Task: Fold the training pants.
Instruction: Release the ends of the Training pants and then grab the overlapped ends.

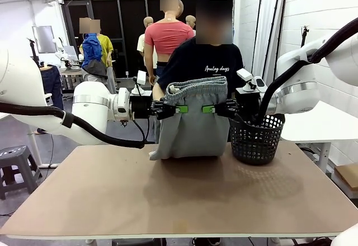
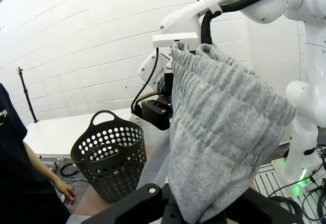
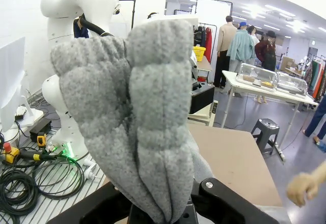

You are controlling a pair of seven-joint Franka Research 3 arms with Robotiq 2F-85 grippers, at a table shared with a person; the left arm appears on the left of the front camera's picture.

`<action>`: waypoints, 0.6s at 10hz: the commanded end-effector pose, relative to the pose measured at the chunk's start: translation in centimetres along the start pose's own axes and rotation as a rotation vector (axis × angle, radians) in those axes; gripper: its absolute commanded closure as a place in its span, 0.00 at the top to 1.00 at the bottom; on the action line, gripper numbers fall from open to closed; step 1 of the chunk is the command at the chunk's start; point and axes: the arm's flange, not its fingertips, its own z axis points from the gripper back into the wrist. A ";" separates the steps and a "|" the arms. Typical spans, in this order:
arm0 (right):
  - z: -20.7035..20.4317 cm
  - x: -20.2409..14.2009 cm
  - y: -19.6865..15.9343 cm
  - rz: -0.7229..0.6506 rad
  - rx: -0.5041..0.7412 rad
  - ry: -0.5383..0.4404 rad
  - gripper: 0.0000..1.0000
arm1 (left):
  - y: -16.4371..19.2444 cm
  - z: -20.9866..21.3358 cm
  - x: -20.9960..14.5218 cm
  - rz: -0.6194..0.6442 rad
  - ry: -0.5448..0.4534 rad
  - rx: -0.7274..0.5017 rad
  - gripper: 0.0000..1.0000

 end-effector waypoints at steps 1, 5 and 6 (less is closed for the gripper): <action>-0.1 0.0 0.1 0.008 0.004 -0.008 0.00 | -0.1 0.0 0.1 0.002 -0.001 0.002 0.00; -0.1 0.0 0.1 0.008 0.004 -0.008 0.00 | -0.1 0.0 0.1 0.002 -0.001 0.002 0.00; -0.1 0.0 0.1 0.008 0.004 -0.008 0.00 | -0.1 0.0 0.1 0.002 -0.001 0.002 0.00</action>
